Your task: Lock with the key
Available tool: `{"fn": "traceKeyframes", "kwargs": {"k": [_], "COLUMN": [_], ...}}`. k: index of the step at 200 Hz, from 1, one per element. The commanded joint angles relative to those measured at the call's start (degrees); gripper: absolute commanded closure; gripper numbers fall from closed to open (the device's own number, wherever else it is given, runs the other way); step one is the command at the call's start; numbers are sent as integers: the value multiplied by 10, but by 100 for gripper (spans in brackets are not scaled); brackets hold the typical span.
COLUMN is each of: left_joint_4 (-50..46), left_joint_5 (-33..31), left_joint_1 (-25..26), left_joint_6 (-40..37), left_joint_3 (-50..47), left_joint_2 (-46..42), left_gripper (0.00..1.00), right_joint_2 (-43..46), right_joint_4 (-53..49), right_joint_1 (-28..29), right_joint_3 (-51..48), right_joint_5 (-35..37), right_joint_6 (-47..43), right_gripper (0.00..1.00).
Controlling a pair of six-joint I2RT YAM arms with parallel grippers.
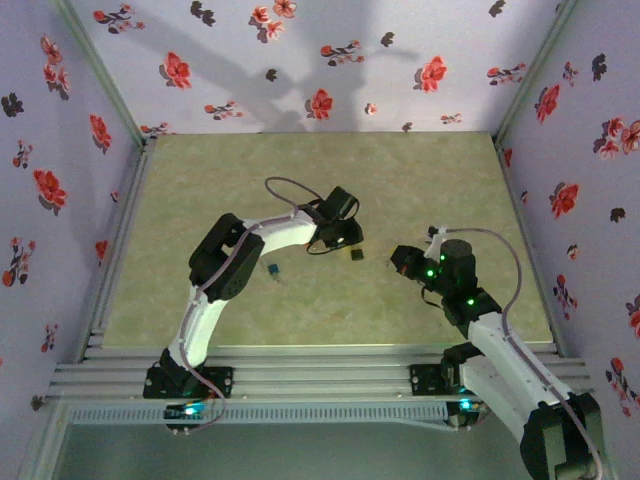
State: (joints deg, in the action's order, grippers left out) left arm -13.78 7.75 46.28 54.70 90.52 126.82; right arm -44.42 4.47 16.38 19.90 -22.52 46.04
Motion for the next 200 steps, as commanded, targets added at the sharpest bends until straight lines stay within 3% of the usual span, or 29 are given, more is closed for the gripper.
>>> {"fn": "traceKeyframes", "kwargs": {"k": [1, 54, 89, 126, 139, 200], "left_joint_4": [-39, -69, -88, -90, -86, -36], "left_joint_5": [-19, -51, -88, -131, -153, -265], "left_joint_1": [-13, -28, -29, -29, -30, -30], "left_joint_6": [-21, -65, -115, -169, -185, -215], "left_joint_3": [5, -7, -30, -94, -128, -322], "left_joint_2": [-3, -70, -160, -274, -320, -522], "left_gripper": [72, 54, 29, 12, 2, 0], "right_joint_2": [-4, -38, -72, -124, -145, -276], "right_joint_4": [18, -2, -13, -15, -18, -31], "right_joint_1": [-4, -3, -3, 3, 6, 36], "right_joint_3": [-6, 6, 22, 47, 59, 136], "right_joint_5": [-5, 6, 13, 14, 19, 45], "right_joint_6": [-3, -21, -36, -43, -49, -57], "right_gripper": [100, 100, 100, 100, 100, 100]}}
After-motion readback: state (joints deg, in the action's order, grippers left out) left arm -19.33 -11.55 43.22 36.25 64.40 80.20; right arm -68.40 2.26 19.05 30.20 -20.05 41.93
